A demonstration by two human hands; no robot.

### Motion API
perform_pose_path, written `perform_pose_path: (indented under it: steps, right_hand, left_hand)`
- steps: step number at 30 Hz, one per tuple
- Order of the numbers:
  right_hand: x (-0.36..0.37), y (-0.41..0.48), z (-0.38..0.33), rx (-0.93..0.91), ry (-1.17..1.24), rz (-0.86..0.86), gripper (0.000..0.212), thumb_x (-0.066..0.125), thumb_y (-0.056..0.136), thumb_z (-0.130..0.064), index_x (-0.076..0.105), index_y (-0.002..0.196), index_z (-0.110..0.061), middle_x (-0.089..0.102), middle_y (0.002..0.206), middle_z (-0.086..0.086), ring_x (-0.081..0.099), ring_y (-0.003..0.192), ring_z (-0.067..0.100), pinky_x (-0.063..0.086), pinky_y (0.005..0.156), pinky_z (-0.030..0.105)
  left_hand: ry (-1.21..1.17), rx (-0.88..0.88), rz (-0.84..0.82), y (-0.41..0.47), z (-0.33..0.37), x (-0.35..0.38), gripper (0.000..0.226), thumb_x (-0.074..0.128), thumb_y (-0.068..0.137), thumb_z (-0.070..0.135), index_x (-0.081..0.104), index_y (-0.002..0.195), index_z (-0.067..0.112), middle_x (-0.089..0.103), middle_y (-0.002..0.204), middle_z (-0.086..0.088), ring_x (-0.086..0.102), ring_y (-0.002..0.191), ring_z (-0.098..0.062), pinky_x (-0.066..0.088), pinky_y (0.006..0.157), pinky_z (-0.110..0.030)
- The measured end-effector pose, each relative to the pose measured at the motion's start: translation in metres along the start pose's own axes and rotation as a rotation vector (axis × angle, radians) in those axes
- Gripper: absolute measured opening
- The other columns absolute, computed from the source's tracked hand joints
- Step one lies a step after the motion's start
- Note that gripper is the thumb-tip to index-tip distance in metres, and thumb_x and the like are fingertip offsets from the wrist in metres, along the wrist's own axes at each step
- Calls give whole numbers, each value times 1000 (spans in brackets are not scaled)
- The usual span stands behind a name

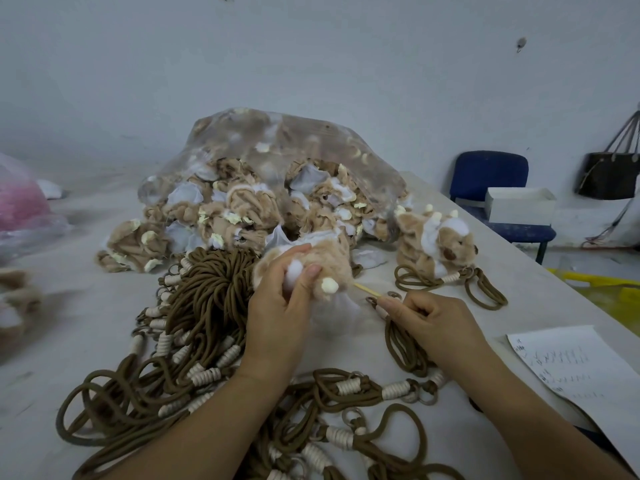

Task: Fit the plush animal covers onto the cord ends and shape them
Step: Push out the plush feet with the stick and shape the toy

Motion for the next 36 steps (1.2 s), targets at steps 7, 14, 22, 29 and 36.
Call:
perform_pose_path:
  steps: [7,14,22,29,36]
  right_hand:
    - [-2,0,-2,-52,-12,-22,72,48,68,-78,48,59,-7,49,54,9,47,51,20,42,53,39]
    - [-13,-1,-12,-179,-13,4,65,53,72,-68,42,52,-7,38,46,1,36,45,7,33,47,32]
    - [-8,-2,-16,-199,55,10,67,51,72,-71,38,53,-9,35,46,3,34,45,5,31,46,30]
    - [12,-6,-16,-69,110,14,69,48,66,-74,37,54,-7,36,46,-1,35,45,6,37,49,26]
    - [4,-4,-15,-91,-112,50,75,36,67,-79,46,58,-5,50,52,10,50,52,21,41,54,39]
  left_hand:
    - [32,16,-62,-3,1,5,18,61,92,32,62,102,47,64,103,36,60,98,13,44,77,-2]
    - [-48,-27,-165,-8,-1,11,20,51,87,51,68,91,42,71,93,10,64,86,3,50,74,-14]
    - [-101,-66,-207,-13,-3,20,46,50,85,54,67,89,11,66,84,-15,62,76,-10,51,69,-29]
    - [-276,-192,-250,-6,-14,22,44,44,92,52,72,100,18,73,100,-9,68,101,-19,55,87,-29]
    - [-459,-331,-172,-6,-22,23,44,51,88,41,71,104,6,73,105,-15,69,103,-28,58,84,-33]
Point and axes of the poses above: each hand's wrist, its own y-axis towards the middle knuckle, its own x-axis out of the palm, z = x × y, the point moved 6 cm from there along y, towards the middle knuckle
